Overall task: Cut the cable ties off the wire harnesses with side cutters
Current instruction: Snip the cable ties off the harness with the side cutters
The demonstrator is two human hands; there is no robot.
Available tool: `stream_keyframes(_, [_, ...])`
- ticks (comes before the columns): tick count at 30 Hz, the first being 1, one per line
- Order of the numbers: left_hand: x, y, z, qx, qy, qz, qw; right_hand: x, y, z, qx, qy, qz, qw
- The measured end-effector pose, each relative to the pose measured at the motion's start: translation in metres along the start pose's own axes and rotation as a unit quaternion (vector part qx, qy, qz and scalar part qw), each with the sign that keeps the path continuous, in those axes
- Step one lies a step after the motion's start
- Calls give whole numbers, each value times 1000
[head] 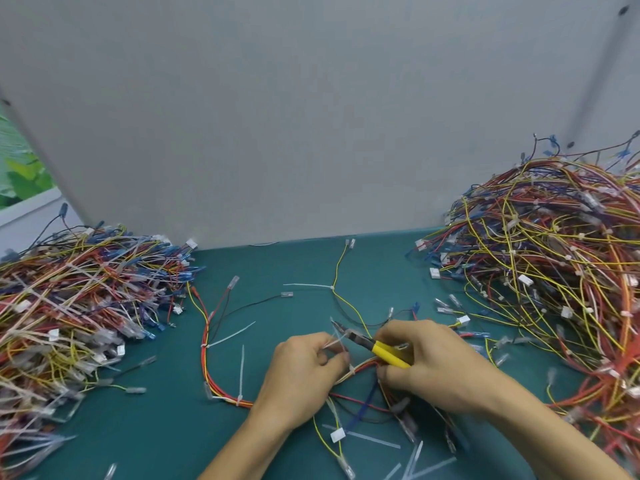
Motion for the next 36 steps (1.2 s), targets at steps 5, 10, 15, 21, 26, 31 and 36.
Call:
stream_keyframes(5, [-1,-1,-1,13,-5,0,1000,2,0,25,138,50,20,989])
stream_keyframes(10, [-1,-2,0,25,-1,-2,1000,6,3,24,266,-20,37,963])
stream_keyframes(15, [-1,-1,0,21,-3,-9,1000,5,-1,13,299,-49,75,950])
stream_keyframes(21, [-1,-1,0,26,-7,-6,1000,5,-2,8,306,-60,88,946])
stream_keyframes(26, [-1,0,0,21,-7,-6,1000,4,-1,8,312,-59,93,944])
stream_keyframes(31, [0,1,0,15,-6,-10,1000,2,1,5,330,-59,101,937])
stream_keyframes(36, [0,2,0,8,-5,-10,1000,2,2,3,330,-65,95,937])
Point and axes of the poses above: each hand's wrist, its own x-axis away from the middle knuckle, its own z-axis out of the back of the hand, y = z × x, the point moved 5 cm from there along -x, towards the middle knuckle, and after that the axes turned 1 degree about -z, right-handed, at the moved point
